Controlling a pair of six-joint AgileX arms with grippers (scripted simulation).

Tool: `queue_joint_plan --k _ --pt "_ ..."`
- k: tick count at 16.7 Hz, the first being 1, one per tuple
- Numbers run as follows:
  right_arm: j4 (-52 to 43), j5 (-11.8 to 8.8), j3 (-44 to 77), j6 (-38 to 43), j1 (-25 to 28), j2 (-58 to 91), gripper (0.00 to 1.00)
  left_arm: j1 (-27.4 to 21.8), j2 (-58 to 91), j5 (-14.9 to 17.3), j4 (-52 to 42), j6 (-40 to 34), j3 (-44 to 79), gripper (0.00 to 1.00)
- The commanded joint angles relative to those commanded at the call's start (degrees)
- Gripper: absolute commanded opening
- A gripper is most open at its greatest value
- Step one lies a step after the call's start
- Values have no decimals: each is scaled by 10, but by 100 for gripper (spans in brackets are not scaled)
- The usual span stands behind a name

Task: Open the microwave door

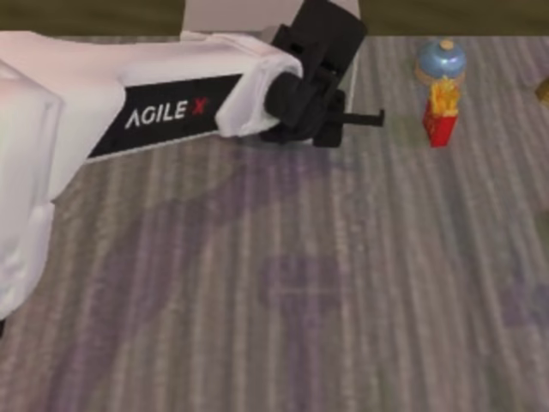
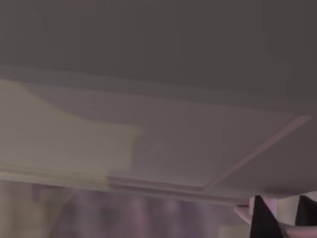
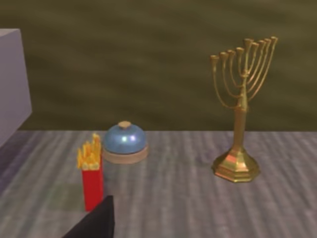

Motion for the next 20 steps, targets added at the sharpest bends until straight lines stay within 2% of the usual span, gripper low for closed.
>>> queue_joint_plan --k 15,20 --pt "0 0 0 0 0 0 100 0 0 0 0 0 0 0" --pt "0 0 0 0 0 0 100 2 -15 15 15 19 -27 0"
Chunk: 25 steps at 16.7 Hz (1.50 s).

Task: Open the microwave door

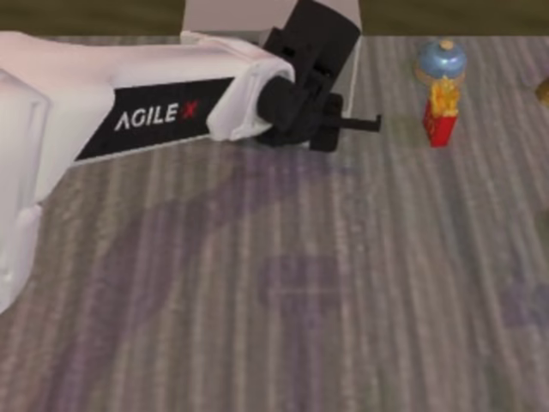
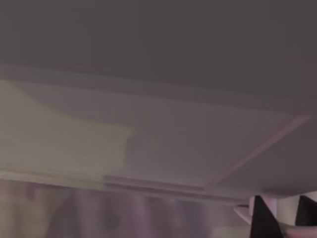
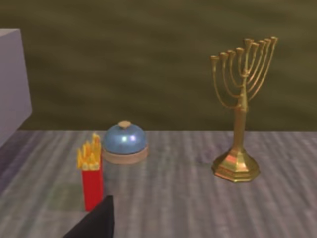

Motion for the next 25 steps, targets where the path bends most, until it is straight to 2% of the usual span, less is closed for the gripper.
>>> queue_joint_plan --k 4,25 --pt "0 0 0 0 0 0 100 5 -17 15 16 21 -25 0" --pt "0 0 0 0 0 0 100 5 -17 15 16 21 -25 0"
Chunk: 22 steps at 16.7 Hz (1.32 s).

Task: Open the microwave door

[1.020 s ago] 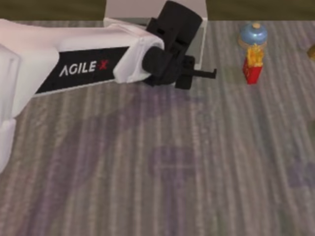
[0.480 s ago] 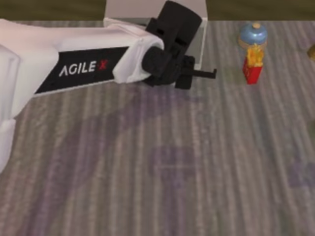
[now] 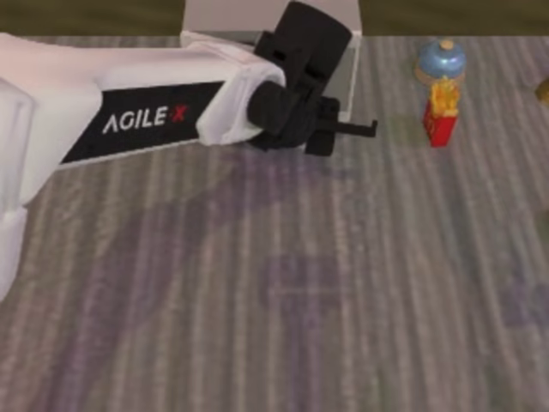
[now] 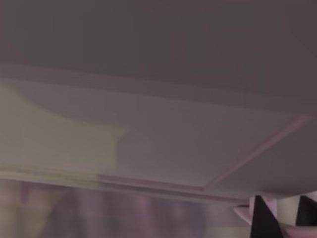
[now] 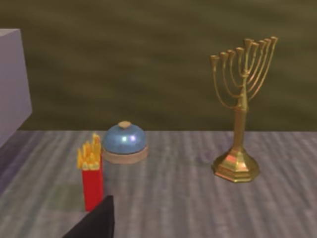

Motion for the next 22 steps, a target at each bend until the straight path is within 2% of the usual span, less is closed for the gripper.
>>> queue_joint_plan --k 6,12,22 --pt "0 0 0 0 0 0 100 -3 1 8 1 3 -8 0" --pt "0 0 0 0 0 0 100 9 -31 33 27 41 -47 0" --pt "0 0 0 0 0 0 100 9 -31 34 27 43 -49 0"
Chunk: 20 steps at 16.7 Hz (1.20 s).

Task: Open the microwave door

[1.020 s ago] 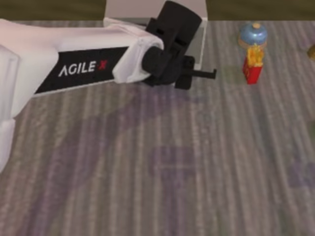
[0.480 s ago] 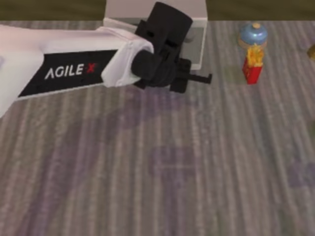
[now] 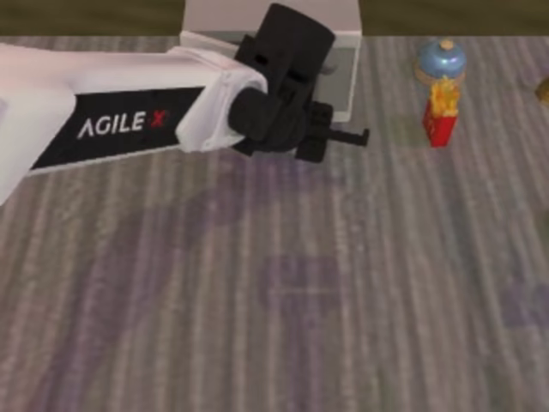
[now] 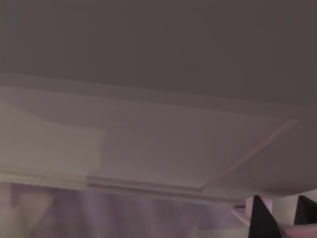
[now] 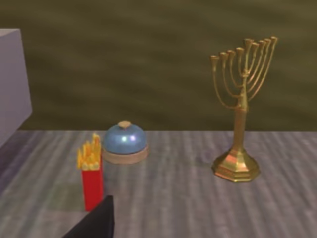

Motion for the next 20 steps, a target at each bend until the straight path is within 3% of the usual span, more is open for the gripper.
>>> queue_joint_plan --k 15,20 --pt "0 0 0 0 0 0 100 0 0 0 0 0 0 0" --pt "0 0 0 0 0 0 100 4 -14 18 10 20 -21 0"
